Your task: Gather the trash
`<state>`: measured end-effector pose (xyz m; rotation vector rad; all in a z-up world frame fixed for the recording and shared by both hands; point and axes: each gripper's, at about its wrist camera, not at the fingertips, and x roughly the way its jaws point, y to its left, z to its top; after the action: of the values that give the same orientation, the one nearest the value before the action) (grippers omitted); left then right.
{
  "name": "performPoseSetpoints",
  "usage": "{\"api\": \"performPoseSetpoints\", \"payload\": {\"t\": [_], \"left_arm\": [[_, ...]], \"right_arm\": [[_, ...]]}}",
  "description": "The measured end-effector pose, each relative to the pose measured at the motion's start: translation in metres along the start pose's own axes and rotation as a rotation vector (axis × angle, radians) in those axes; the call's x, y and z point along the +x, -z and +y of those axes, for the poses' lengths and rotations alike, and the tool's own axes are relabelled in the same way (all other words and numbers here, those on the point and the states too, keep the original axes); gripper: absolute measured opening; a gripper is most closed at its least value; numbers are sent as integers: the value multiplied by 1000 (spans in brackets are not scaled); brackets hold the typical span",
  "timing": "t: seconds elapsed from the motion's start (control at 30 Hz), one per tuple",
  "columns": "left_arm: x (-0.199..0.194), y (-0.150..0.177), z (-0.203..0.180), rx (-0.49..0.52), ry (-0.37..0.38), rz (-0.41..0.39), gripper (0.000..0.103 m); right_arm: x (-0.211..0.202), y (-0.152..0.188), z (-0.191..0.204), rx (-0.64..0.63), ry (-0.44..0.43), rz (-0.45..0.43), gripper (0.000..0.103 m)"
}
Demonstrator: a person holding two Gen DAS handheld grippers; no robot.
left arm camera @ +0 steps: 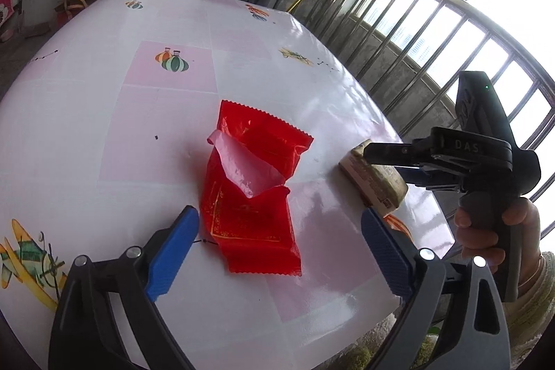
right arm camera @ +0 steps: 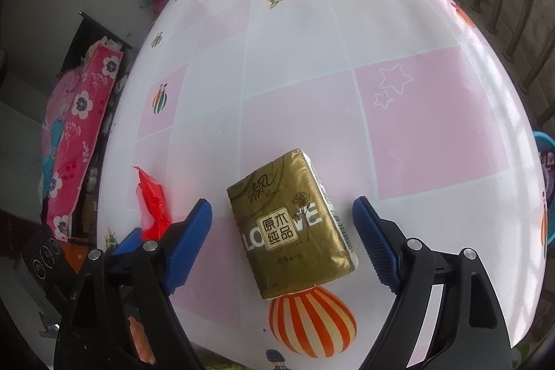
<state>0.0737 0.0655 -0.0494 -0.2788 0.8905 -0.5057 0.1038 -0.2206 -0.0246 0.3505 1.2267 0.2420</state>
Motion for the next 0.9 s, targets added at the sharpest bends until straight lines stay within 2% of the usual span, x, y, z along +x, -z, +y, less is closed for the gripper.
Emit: {"api": "performPoseSetpoints", "payload": {"t": [0.3, 0.5, 0.73, 0.9], "left_arm": [[-4, 5, 0, -2, 36, -13, 98], [-5, 5, 0, -13, 31, -9, 98], [-8, 4, 9, -68, 88, -24, 98], [-8, 5, 8, -64, 84, -24, 98]], "right_arm": [[7, -2, 7, -24, 23, -2, 95], [11, -1, 14, -51, 52, -13, 95], [15, 3, 21, -105, 89, -27, 95], [16, 5, 21, -113, 90, -37, 95]]}}
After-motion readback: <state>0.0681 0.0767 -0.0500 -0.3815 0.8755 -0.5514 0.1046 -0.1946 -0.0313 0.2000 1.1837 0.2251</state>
